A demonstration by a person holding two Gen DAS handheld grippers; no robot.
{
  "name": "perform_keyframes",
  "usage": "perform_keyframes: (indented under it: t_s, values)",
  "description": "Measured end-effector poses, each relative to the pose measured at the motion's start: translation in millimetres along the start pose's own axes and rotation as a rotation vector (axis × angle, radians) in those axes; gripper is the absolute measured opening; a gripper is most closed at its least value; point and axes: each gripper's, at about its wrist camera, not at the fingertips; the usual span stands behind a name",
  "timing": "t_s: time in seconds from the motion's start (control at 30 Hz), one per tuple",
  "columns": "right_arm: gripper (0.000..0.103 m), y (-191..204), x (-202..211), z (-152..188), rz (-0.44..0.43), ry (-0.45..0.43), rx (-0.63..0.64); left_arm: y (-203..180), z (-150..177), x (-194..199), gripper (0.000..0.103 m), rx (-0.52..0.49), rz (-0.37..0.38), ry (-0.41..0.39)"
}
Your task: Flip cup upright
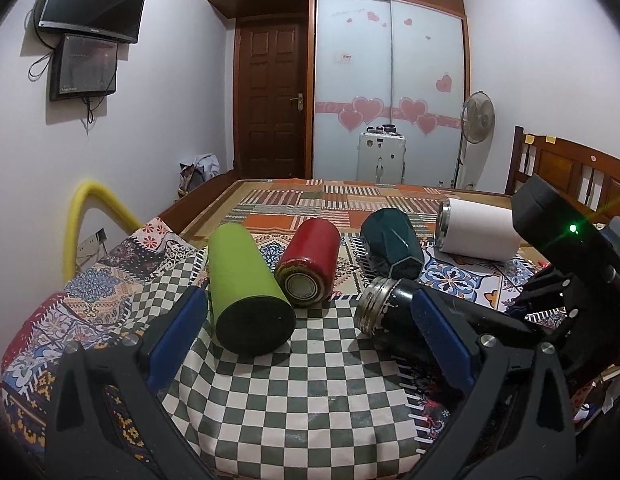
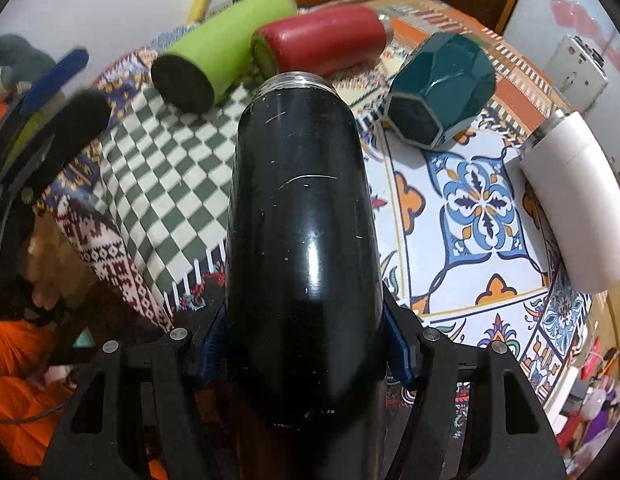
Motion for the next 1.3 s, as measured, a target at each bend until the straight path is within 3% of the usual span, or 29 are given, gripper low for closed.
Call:
perform_keyframes:
  t_s: [0.23, 0.33, 0.5, 0.63, 0.7, 0.83, 0.93, 1.0, 1.2, 1.3]
  values:
    - [0.062, 6, 3, 7, 0.03, 0.009, 0.017, -6, -2, -2, 0.103, -0.001, -0.002, 0.028]
    - [0.062, 3, 19, 17, 0.026, -0.043, -0.008, -13, -6, -4, 0.103, -0.007, 0.003, 0.049]
    - [0.062, -11, 66, 37, 0.048, -0.209, -0.078, -29, -14, -5, 0.103, -0.012, 0.041, 0.083]
    - [0.066, -29, 104, 59, 0.128, -0.359, -0.156, -44, -20, -22, 0.103, 0.036, 0.108, 0.184]
    - [0.07, -36, 119, 71, 0.206, -0.434, -0.191, -47, -20, -39, 0.103, 0.094, 0.158, 0.285]
    - [0.072, -54, 132, 85, 0.251, -0.51, -0.252, -46, -13, -74, 0.103, 0.232, 0.186, 0.464]
    - [0.072, -60, 129, 100, 0.241, -0.532, -0.288, -40, -12, -86, 0.103, 0.365, 0.193, 0.501]
    - [0.072, -63, 124, 106, 0.241, -0.542, -0.31, -40, -14, -93, 0.103, 0.386, 0.198, 0.525]
    - [0.072, -78, 111, 121, 0.202, -0.554, -0.365, -66, -17, -115, 0.103, 0.29, 0.183, 0.583]
    - [0.072, -83, 106, 127, 0.191, -0.558, -0.381, -71, -15, -125, 0.103, 0.306, 0.176, 0.6]
Point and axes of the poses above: each gripper's, at about its wrist camera, not at the fingertips, and x roughly against the way its jaws point, y to its left, z to its underside, and after that the axes turned 13 degrees about z, right-handed
